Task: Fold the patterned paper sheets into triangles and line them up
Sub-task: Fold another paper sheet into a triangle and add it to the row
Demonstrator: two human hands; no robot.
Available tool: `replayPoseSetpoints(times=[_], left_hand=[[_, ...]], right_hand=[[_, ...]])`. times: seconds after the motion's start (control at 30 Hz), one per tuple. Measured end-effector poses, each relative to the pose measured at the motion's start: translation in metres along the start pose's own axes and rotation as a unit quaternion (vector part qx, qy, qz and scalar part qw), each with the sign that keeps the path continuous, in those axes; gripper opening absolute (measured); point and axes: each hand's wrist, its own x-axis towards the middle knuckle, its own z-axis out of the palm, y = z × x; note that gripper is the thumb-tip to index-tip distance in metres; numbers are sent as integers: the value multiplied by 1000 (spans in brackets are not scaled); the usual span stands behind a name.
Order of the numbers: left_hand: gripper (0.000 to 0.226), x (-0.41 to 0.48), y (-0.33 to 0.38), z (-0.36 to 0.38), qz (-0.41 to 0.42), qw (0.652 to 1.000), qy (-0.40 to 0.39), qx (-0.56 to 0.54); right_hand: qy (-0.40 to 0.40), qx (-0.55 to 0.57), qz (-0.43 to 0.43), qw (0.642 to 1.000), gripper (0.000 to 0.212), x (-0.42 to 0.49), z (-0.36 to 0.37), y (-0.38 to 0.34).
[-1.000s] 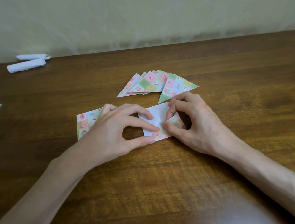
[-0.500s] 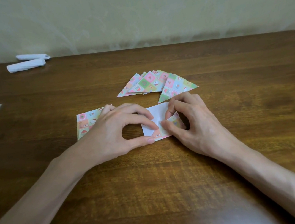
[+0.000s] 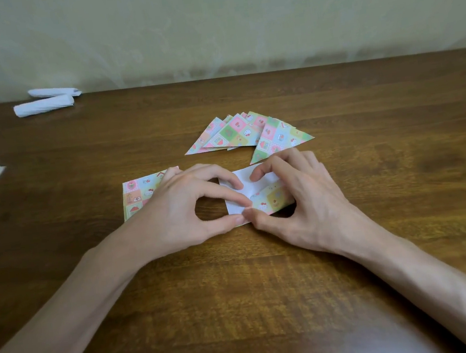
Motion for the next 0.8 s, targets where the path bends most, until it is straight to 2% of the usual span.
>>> replayPoseSetpoints(times=[0.3, 0.57, 0.7, 0.8], left_hand=[[20, 0, 6, 0, -46, 998, 5, -35], [35, 1, 2, 3, -41, 997, 10, -62], [25, 2, 9, 7, -58, 996, 37, -58], [22, 2, 9, 7, -60, 996, 33, -59]], right_hand=[[-27, -23, 0, 999, 63, 2, -2, 2], [-60, 32, 1, 998, 63, 2, -11, 9], [-58, 21, -11, 998, 63, 0, -11, 10], [-61, 57, -15, 996, 63, -3, -18, 13]])
